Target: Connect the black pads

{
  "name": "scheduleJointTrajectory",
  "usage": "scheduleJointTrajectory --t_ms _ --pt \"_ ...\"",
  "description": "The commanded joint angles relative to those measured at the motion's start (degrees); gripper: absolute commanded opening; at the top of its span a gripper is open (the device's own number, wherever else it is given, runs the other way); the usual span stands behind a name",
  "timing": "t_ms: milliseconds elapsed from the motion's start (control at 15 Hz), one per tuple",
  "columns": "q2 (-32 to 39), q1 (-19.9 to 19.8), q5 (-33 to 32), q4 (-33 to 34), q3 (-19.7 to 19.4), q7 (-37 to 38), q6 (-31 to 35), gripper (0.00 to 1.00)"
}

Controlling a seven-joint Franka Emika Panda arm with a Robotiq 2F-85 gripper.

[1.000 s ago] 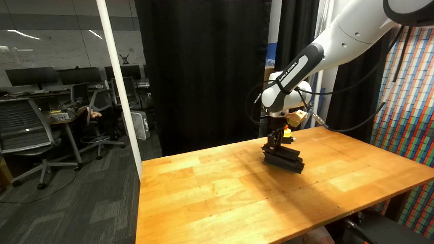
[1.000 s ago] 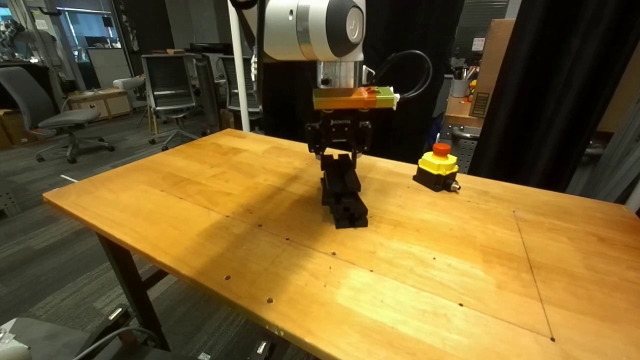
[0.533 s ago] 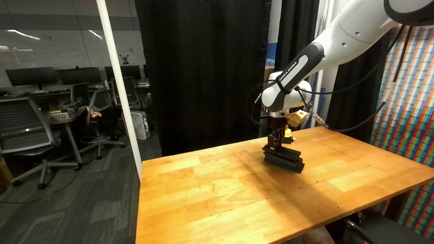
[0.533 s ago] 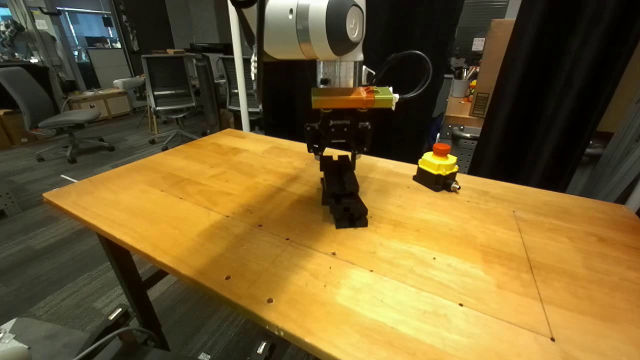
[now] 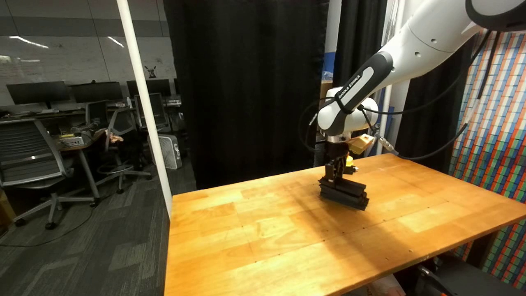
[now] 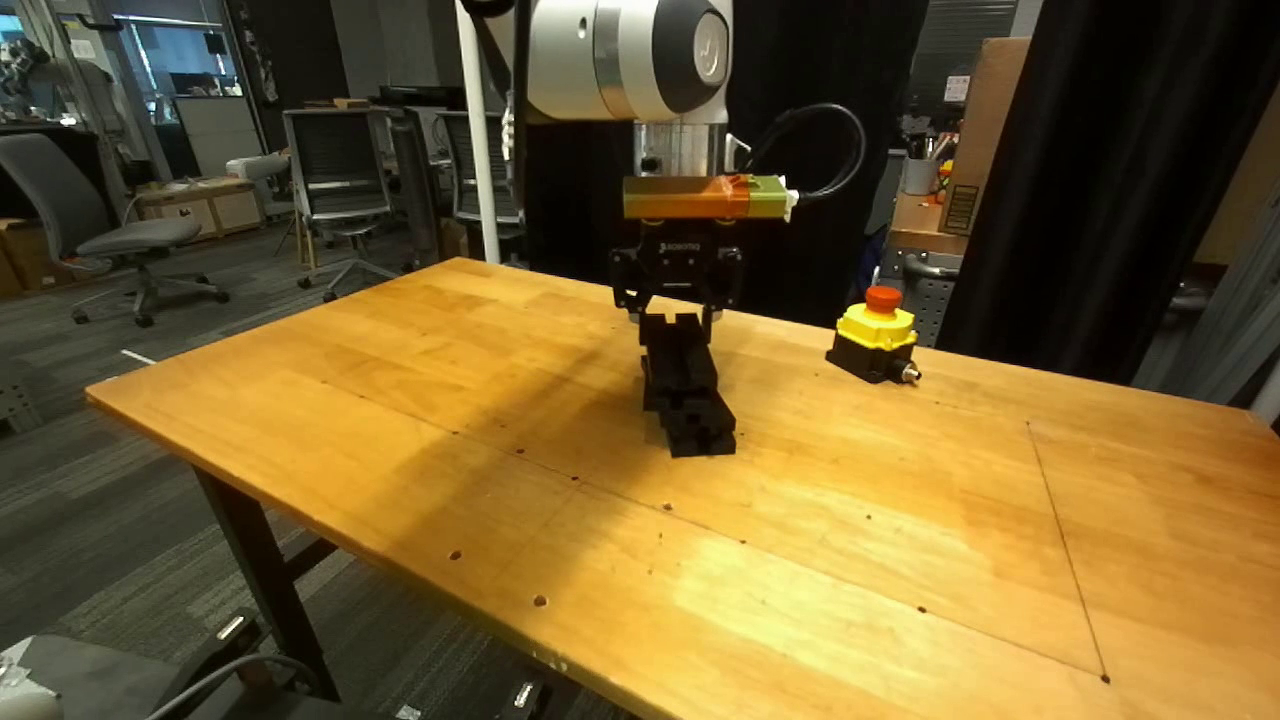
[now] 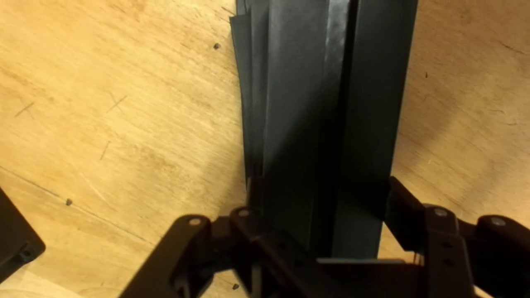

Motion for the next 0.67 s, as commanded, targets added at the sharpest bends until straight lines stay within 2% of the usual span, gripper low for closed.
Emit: scheduleJointTrajectory --t_ms 0,333,400,600 --pt "-2.13 -0.61 0.97 -1.04 0.27 -1.22 -1.45 0.45" --pt "-1.98 -0.77 0.70 -1.04 0.12 -1.28 -1.59 0.45" --pt "-1.95 -0.77 0.70 -1.04 0.09 -1.14 -1.46 0.88" --pt "-1.92 -0.78 0.53 -1.11 0.06 -1.35 -1.06 1.00"
